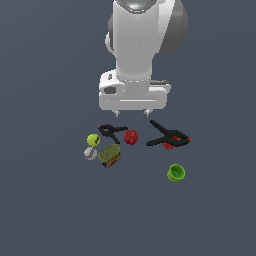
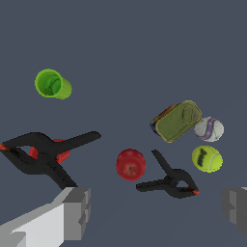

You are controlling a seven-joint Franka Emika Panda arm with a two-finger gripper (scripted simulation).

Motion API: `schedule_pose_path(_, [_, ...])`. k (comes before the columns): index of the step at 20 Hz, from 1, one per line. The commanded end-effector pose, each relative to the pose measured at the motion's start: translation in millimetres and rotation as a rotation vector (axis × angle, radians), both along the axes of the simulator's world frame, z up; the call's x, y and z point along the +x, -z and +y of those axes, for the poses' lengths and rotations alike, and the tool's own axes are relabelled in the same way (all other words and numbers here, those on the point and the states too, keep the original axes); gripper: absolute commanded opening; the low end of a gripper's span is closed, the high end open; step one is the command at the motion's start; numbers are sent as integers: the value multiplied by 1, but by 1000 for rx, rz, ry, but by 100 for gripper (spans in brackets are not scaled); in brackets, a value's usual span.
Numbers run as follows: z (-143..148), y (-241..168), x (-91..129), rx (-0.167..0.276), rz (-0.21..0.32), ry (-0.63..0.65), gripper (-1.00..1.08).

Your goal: Pick up a designated object from a clutter of objects.

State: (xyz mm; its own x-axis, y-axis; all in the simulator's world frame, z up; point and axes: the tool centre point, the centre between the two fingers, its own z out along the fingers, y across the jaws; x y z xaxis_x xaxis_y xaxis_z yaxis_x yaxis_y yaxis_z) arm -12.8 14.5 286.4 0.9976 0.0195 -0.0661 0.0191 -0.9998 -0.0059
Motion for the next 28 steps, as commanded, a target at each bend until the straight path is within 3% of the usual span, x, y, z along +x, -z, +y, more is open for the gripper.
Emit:
schedule_pose_path(1, [-4,4,1,3,-1,-14,100])
schedule_pose_path(10, [-30,32,3,17,-11,-106,100])
schedule_pose_path(28, [-110,113,-10,38,-45,-383,100])
